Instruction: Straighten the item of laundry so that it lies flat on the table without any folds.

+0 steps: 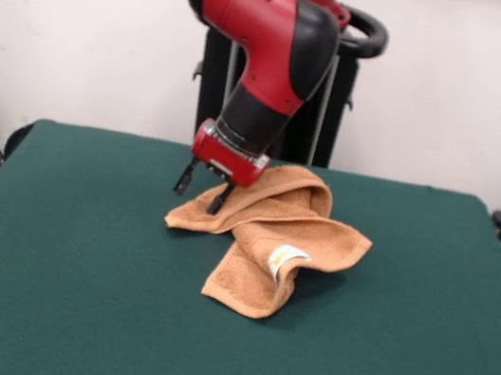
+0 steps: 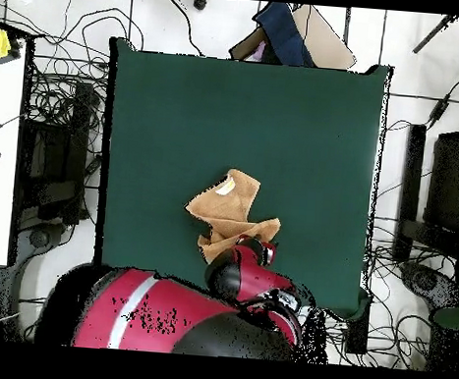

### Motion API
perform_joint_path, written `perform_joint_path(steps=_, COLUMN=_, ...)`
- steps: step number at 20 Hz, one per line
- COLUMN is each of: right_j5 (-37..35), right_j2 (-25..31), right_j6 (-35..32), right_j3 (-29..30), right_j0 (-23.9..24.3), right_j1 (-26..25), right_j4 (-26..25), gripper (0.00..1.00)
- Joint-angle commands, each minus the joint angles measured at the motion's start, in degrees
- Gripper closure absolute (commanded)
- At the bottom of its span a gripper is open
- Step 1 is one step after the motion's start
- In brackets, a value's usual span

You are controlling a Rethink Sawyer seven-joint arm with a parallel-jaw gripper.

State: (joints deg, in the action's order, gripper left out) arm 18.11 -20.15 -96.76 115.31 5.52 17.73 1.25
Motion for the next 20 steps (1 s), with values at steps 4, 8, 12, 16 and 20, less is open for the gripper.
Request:
perform_joint_path(steps=4, right_j5=-8.87, right_j2=19.45, right_j6=-10.08, right_j3=-3.16, right_j0=12.88, right_j1=-0.01, right_j4=-3.32, gripper=0.0)
perform_joint_path(steps=8, right_j5=-13.8, right_j2=18.29, right_j6=-6.18, right_j3=-2.23, right_j0=10.05, right_j1=5.41, right_j4=-5.04, gripper=0.0)
perform_joint_path(steps=12, right_j5=-13.6, right_j2=22.56, right_j6=-6.78, right_j3=-0.12, right_j0=11.69, right_j1=7.83, right_j4=-7.53, gripper=0.0)
perform_joint_path(steps=16, right_j5=-17.89, right_j2=30.49, right_j6=-5.68, right_j3=2.7, right_j0=18.08, right_j1=10.4, right_j4=-9.98, gripper=0.0)
perform_joint_path(steps=20, right_j5=-21.03, right_j2=31.28, right_j6=-5.9, right_j3=3.67, right_j0=18.13, right_j1=13.21, right_j4=-9.29, gripper=0.0)
